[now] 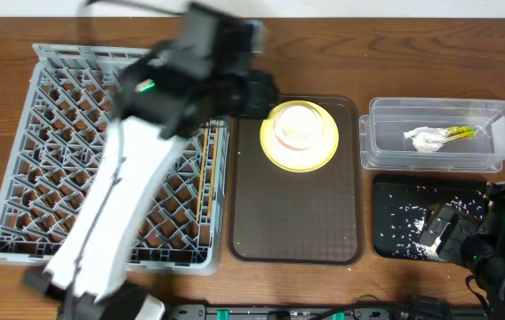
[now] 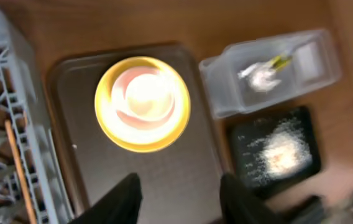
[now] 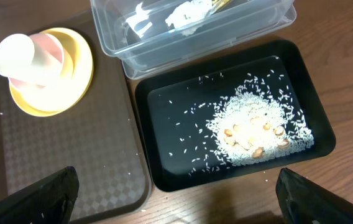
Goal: Sort waste into correct bins and load items into the dishwasher
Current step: 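Move the left gripper right to the white paper cup, then grasp the white paper cup off the yellow plate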
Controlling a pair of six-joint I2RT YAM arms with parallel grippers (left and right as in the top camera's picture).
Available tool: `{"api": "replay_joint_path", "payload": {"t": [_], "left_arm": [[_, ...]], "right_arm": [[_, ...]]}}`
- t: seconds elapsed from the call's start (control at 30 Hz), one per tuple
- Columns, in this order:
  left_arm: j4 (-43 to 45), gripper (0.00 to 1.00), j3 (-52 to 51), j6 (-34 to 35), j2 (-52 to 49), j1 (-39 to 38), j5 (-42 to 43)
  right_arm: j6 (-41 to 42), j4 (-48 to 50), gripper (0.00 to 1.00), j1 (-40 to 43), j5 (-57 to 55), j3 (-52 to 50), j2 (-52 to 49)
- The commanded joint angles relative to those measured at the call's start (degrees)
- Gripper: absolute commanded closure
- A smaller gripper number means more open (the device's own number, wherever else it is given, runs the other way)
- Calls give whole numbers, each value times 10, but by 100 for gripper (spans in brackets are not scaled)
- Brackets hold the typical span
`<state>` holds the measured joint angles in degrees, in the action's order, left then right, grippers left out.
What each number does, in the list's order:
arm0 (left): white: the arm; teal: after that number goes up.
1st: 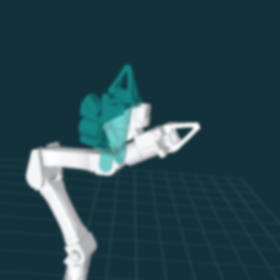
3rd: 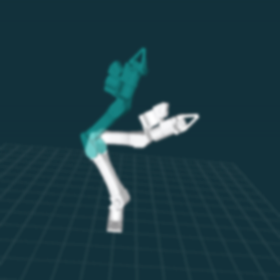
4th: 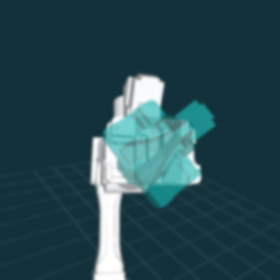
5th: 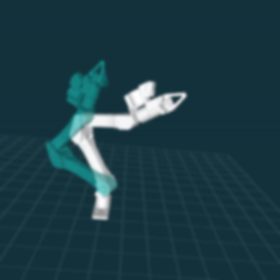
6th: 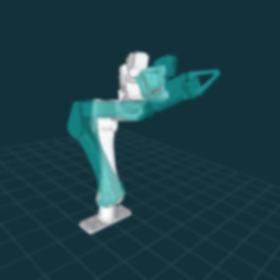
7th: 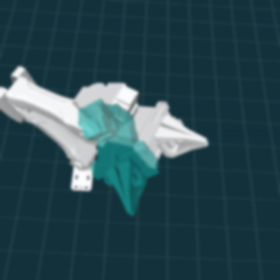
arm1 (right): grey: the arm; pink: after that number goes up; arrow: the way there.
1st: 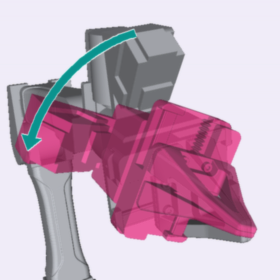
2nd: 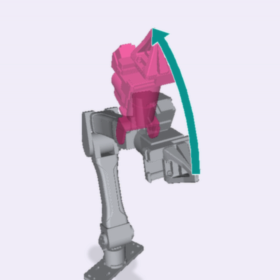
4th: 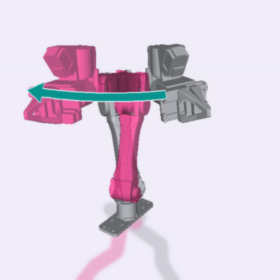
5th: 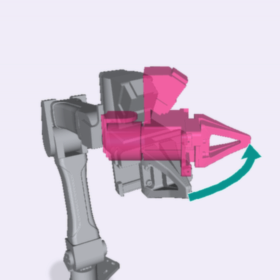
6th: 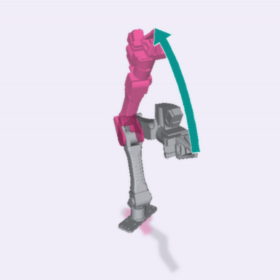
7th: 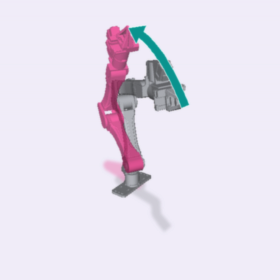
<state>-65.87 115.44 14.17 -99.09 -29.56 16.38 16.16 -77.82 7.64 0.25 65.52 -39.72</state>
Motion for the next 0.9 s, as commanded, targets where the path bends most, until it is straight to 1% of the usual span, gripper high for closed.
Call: {"api": "replay_joint_path", "payload": {"t": [0.0,0.33,0.5,0.87], "left_arm": [[-2,51,14,-46,-76,-35,-66],[85,53,9,-45,-182,-79,-70],[81,53,5,-45,-225,-92,-129],[84,52,0,-45,-302,-94,-134]], "right_arm": [[5,-1,1,3,0,2,0],[5,0,1,3,0,2,0],[5,0,1,3,0,2,0],[5,0,1,3,0,2,0]]}}
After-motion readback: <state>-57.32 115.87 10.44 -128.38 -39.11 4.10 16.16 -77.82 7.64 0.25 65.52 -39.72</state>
